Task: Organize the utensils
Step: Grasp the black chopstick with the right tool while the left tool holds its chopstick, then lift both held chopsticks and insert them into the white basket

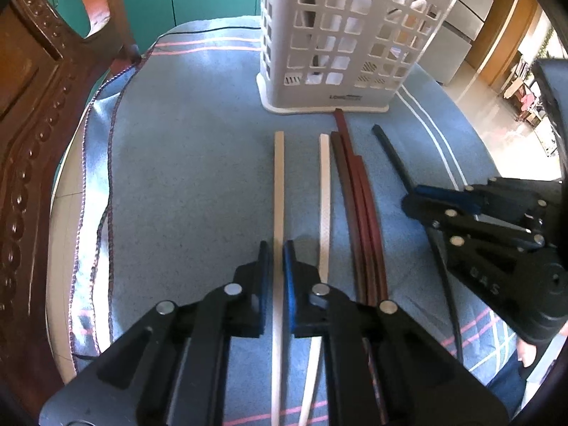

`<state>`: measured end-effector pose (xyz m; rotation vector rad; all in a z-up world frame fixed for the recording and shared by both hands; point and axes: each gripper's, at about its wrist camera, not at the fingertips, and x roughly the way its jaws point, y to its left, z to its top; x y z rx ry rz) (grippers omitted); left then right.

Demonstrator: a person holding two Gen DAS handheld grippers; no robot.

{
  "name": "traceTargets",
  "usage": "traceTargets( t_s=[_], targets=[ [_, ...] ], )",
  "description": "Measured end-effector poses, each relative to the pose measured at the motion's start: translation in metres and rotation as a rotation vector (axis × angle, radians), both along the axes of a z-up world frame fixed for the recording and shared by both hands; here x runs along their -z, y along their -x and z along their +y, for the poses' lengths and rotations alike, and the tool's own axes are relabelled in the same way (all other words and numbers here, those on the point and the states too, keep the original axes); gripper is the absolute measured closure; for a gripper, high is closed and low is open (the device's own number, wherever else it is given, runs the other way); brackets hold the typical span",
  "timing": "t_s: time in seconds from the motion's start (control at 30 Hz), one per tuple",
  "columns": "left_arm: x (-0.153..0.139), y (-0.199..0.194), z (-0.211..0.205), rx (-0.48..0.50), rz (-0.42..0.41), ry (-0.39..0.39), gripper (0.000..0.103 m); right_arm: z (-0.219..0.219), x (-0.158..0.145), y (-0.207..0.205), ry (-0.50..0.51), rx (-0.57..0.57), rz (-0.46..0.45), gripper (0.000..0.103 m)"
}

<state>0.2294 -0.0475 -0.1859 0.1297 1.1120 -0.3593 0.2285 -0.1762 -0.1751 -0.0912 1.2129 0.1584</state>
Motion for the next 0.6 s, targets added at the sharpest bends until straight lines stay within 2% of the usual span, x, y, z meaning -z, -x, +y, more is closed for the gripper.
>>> traceTargets(
  t_s=[0.07, 0.17, 0.2, 0.37, 0.5, 0.57, 0.6],
  targets=[
    [0.001, -0.007, -0.003, 0.001, 0.009, -0.002, 0.087, -0.002, 0.0, -0.002, -0.004, -0.003, -0.006, 0.091],
    [-0.002, -0.021, -0.011, 0.015, 0.018, -0.012, 0.07, -0.002, 0.0, -0.005, -0.016, 0.015, -0.012, 0.087],
    [-0.002, -0.025, -0.014, 0.019, 0.017, -0.021, 0.068, -0.001, 0.0, -0.008, -0.016, 0.02, -0.015, 0.086],
    [0.0, -0.047, -0.028, 0.045, 0.005, -0.089, 0.066, 0.0, 0.003, -0.02, 0.011, 0.06, -0.017, 0.084],
    [0.0, -0.054, -0.028, 0.05, 0.002, -0.08, 0.064, -0.006, 0.005, -0.025, -0.002, 0.057, -0.01, 0.084],
    [0.0, -0.058, -0.029, 0.048, 0.0, -0.074, 0.068, -0.005, 0.003, -0.025, -0.001, 0.051, -0.012, 0.084],
    [0.0, -0.059, -0.029, 0.048, -0.004, -0.073, 0.077, -0.007, 0.003, -0.026, -0.003, 0.053, -0.013, 0.085]
  ],
)
